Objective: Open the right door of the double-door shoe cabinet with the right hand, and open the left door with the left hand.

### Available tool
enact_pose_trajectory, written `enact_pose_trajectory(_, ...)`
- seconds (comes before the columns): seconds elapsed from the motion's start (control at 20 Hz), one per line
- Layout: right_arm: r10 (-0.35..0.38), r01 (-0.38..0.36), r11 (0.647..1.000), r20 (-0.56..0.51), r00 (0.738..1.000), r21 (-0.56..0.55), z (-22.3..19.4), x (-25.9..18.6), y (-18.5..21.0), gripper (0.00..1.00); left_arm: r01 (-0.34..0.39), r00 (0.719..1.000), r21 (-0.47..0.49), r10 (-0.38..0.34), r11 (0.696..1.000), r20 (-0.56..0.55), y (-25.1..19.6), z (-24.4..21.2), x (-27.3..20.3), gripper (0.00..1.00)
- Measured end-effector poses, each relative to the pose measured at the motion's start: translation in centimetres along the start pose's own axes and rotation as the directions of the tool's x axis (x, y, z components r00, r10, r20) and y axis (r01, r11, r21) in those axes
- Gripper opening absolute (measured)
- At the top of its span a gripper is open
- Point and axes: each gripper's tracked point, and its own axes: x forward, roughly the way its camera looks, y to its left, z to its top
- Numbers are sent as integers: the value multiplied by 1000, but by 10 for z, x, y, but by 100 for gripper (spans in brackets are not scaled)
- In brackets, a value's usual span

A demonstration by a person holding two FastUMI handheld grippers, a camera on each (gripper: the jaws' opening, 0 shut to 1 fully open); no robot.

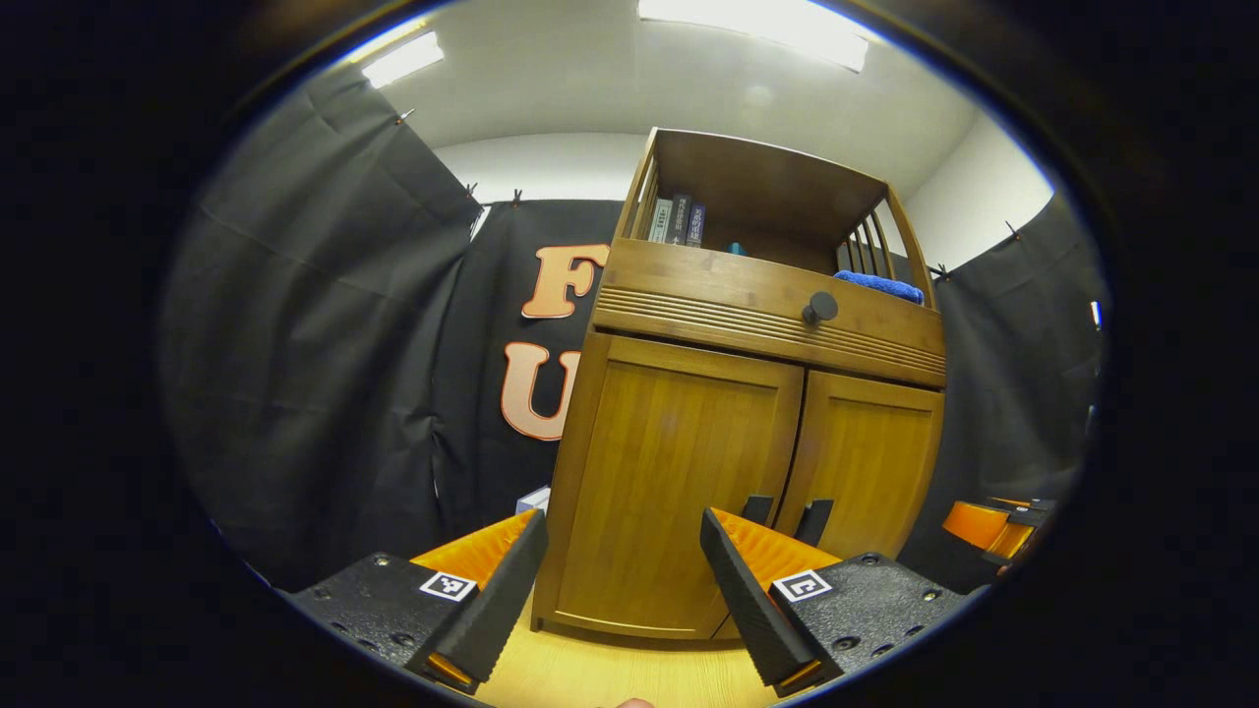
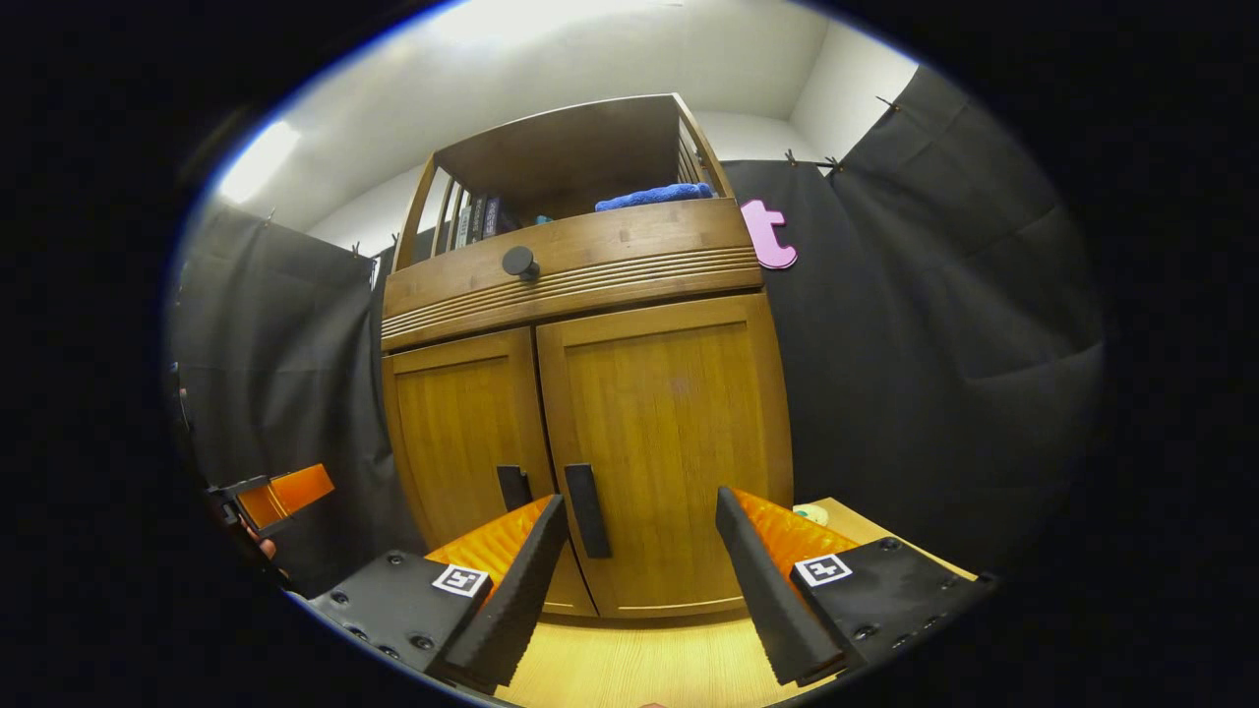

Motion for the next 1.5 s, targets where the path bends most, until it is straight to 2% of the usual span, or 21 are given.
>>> enact_pose_trajectory(0.05, 2, -2, 1000, 2, 1000, -1, 0, 0, 1, 98, -5, 1000, 0, 5, 1000, -2, 1, 0, 0, 92)
enact_pose_trajectory(0.1, 6, -6, 1000, 4, 1000, -2, 0, 1, 1, 100, -7, 1000, 0, 7, 1000, -4, 3, -1, -1, 98)
enact_pose_trajectory(0.2, 15, -15, 1000, 11, 1000, -4, 2, 6, 4, 98, -8, 1000, -1, 8, 1000, -8, 4, -3, -2, 92)
enact_pose_trajectory(0.25, 23, -23, 1000, 15, 1000, -6, 3, 10, 7, 100, -9, 1000, 0, 9, 1000, -10, 5, -4, -3, 92)
enact_pose_trajectory(0.3, 30, -30, 1000, 22, 999, -10, 5, 16, 11, 98, -10, 1000, 0, 10, 1000, -10, 6, -5, -3, 92)
enact_pose_trajectory(0.55, 57, -56, 998, 31, 998, -39, 6, 49, 30, 98, -13, 999, 4, 13, 1000, -30, 14, -12, -4, 92)
enact_pose_trajectory(0.6, 51, -50, 998, 35, 998, -41, 9, 58, 33, 98, -20, 999, 3, 20, 1000, -30, 18, -12, -4, 95)
enact_pose_trajectory(0.8, 59, -56, 997, 47, 997, -60, 6, 94, 46, 98, -46, 999, -5, 45, 999, -30, 30, -11, -7, 91)
enact_pose_trajectory(0.85, 64, -61, 996, 33, 997, -65, 0, 103, 49, 89, -53, 998, -2, 53, 999, -27, 33, -11, -7, 91)
enact_pose_trajectory(0.9, 69, -68, 996, 20, 997, -65, -5, 111, 52, 98, -65, 998, 4, 65, 998, -22, 37, -9, -8, 91)
enact_pose_trajectory(1.05, 75, -75, 995, -15, 997, -63, -22, 136, 58, 98, -89, 996, 17, 89, 996, -5, 45, -5, -11, 91)
enact_pose_trajectory(1.1, 71, -73, 995, -33, 997, -64, -29, 136, 58, 89, -93, 996, 20, 93, 995, -4, 46, -4, -12, 92)
enact_pose_trajectory(1.15, 67, -70, 995, -55, 996, -65, -36, 139, 58, 98, -96, 995, 22, 96, 995, -1, 48, -4, -12, 92)
enact_pose_trajectory(1.25, 55, -61, 996, -93, 994, -65, -49, 147, 56, 98, -101, 995, 20, 101, 995, 10, 49, -3, -13, 91)
enact_pose_trajectory(1.3, 48, -56, 996, -108, 993, -71, -55, 152, 56, 89, -105, 994, 18, 104, 994, 10, 50, -3, -13, 91)
enact_pose_trajectory(1.4, 31, -44, 995, -136, 990, -91, -62, 162, 54, 89, -116, 993, 18, 115, 993, 7, 53, -6, -13, 95)
enact_pose_trajectory(1.45, 22, -36, 994, -139, 990, -99, -65, 167, 53, 98, -116, 993, 18, 115, 993, 8, 53, -5, -13, 91)
enact_pose_trajectory(1.5, 9, -23, 994, -137, 990, -104, -70, 170, 52, 98, -117, 993, 19, 117, 993, 8, 54, -5, -13, 92)
